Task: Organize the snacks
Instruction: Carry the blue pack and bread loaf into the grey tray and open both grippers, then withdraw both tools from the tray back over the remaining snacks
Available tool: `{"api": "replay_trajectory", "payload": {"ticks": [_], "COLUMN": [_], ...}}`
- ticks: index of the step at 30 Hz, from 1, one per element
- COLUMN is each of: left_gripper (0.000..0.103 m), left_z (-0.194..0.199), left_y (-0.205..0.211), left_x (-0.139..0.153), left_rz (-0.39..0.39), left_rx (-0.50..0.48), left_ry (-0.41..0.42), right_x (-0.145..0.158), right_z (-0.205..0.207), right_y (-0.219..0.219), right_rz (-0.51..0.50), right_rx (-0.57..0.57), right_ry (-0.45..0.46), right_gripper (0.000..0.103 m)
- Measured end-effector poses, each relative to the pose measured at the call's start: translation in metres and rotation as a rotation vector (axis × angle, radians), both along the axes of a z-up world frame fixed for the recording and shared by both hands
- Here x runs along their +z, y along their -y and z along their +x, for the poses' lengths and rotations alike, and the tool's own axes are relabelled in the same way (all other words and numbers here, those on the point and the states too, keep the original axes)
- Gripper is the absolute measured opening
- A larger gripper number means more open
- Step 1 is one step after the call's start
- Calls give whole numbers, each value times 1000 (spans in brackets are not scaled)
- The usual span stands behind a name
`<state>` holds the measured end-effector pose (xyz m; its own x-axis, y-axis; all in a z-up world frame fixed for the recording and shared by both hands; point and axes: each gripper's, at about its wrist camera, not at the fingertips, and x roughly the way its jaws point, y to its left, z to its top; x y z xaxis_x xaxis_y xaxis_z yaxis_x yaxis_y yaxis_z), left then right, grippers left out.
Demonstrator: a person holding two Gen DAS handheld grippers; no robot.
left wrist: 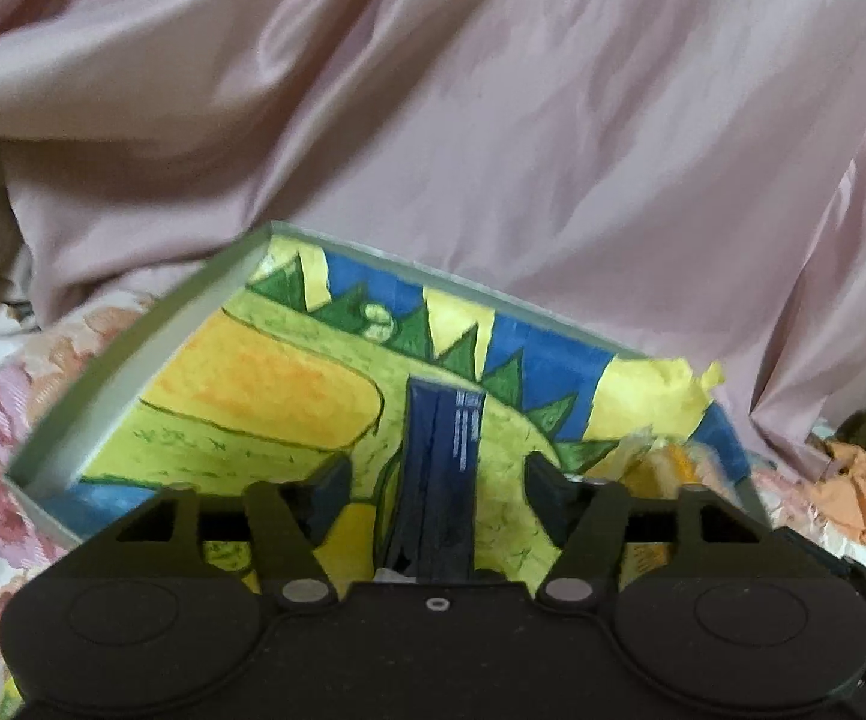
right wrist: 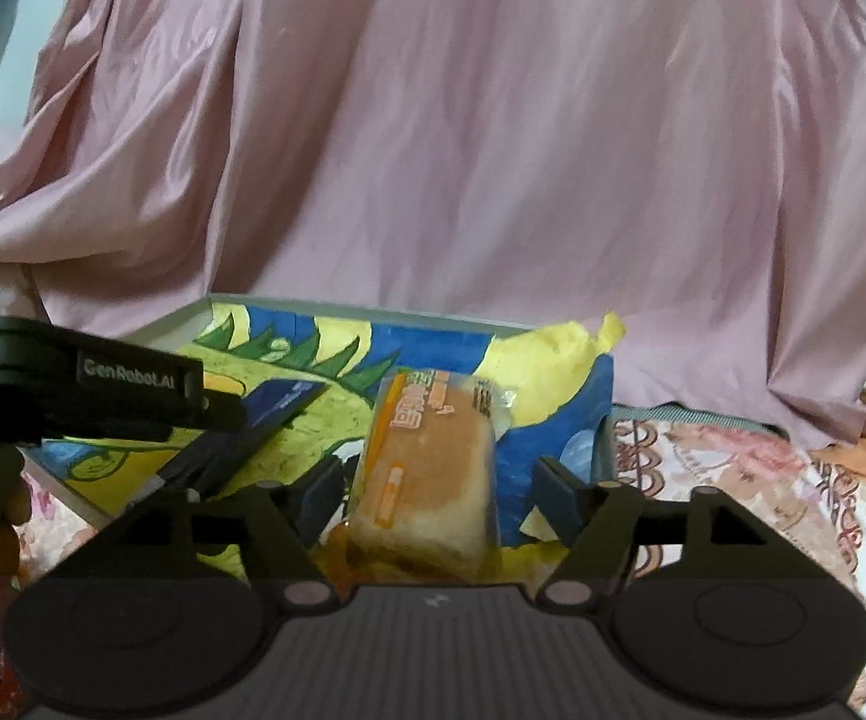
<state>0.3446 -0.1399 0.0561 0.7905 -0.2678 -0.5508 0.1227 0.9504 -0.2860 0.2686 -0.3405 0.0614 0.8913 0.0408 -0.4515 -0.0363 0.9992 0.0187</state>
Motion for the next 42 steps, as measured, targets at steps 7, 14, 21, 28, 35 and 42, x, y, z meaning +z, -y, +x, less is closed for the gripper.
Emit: {"api": "replay_trajectory", "payload": {"ticks": [7, 14, 21, 28, 35, 42], "left_gripper": [94, 102, 102, 102, 102, 102], "left_z": [-42, -93, -144, -189, -228, -256], "left_y": [-9, -34, -62, -89, -110, -131], "left_x": [36, 69, 84, 79, 59, 27], "left_rz": [16, 8, 30, 47, 94, 122], "left_rx": [-6, 18, 39, 58, 54, 47], "left_ry": [117, 218, 272, 275, 250, 195], "right_x": [31, 64, 77, 76, 56, 26], "right_z": [-34, -85, -132, -177, -210, -237], "right_y": [1, -8, -24, -42, -59, -76], "right_rz": [15, -16, -22, -9, 4, -3], "right_rx": [-31, -54, -46, -34, -21, 6], "right_ry": [130, 274, 326, 343, 303, 206], "right_gripper": [97, 103, 103, 103, 103, 103]}}
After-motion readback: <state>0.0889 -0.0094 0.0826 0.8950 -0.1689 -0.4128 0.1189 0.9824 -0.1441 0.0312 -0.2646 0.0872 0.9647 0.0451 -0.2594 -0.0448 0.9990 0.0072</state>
